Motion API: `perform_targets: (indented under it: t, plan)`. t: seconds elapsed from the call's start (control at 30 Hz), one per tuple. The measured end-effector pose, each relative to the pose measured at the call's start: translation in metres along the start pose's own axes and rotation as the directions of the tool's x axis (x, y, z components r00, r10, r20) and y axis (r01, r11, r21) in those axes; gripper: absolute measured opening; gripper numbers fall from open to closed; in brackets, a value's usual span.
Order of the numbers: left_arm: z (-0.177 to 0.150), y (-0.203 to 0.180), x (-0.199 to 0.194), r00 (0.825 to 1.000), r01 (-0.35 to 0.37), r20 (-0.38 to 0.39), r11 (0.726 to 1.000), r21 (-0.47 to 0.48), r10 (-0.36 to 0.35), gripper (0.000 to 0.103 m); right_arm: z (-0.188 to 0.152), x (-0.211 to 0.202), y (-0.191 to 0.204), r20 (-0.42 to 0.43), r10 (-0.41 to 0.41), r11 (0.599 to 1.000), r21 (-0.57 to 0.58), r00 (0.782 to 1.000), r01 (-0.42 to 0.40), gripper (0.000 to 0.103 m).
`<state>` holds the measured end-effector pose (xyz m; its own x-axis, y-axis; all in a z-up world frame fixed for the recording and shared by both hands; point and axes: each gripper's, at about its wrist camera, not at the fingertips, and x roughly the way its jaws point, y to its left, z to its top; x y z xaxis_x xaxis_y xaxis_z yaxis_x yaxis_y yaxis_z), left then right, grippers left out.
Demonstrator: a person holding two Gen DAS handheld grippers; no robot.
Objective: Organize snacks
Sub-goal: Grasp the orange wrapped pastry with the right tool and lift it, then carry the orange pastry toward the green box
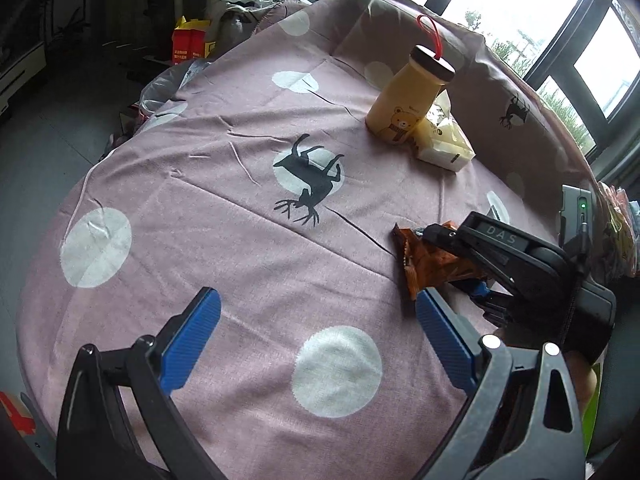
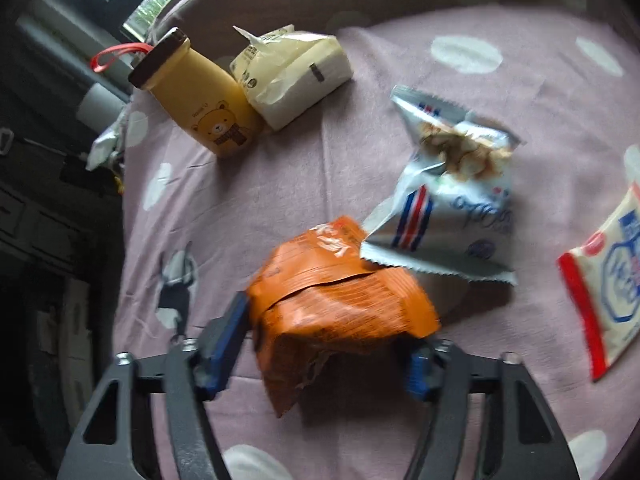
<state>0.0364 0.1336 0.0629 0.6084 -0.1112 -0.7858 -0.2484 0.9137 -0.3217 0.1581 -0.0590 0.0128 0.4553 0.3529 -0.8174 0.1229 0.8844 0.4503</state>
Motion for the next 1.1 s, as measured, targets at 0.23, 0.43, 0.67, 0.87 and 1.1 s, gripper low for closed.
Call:
perform_targets:
  t: [0.23,0.43,0.67,0.87,1.1]
  plan:
    - [0.001,0.0,-0.001,1.0,0.006,0.004,1.0,0.0,-0.006,0.098,-0.014,-0.022,-0.011,0.0,0.017,0.999,-0.038,1.0,-0.017,0.041]
    - [-0.003,-0.009,0.002,0.999,0.028,-0.031,0.999,0.034,-0.027,0.098,-0.044,-0.064,-0.012,-0.073,0.035,0.988,-0.15,0.997,-0.045,0.041]
    - [-0.015,-0.034,0.0,0.996,0.074,-0.051,0.991,0.108,-0.069,0.098,-0.084,-0.096,-0.041,-0.162,0.034,0.97,-0.232,0.986,-0.071,0.042]
    - [-0.029,-0.054,0.002,0.985,0.143,-0.124,0.977,0.158,-0.124,0.098,-0.087,-0.106,-0.069,-0.138,-0.08,0.979,-0.195,0.987,0.052,0.051]
    - [-0.047,-0.075,0.002,0.944,0.263,-0.248,0.949,0.174,-0.216,0.096,-0.074,-0.143,-0.088,-0.031,-0.012,0.985,-0.171,0.999,0.007,0.076]
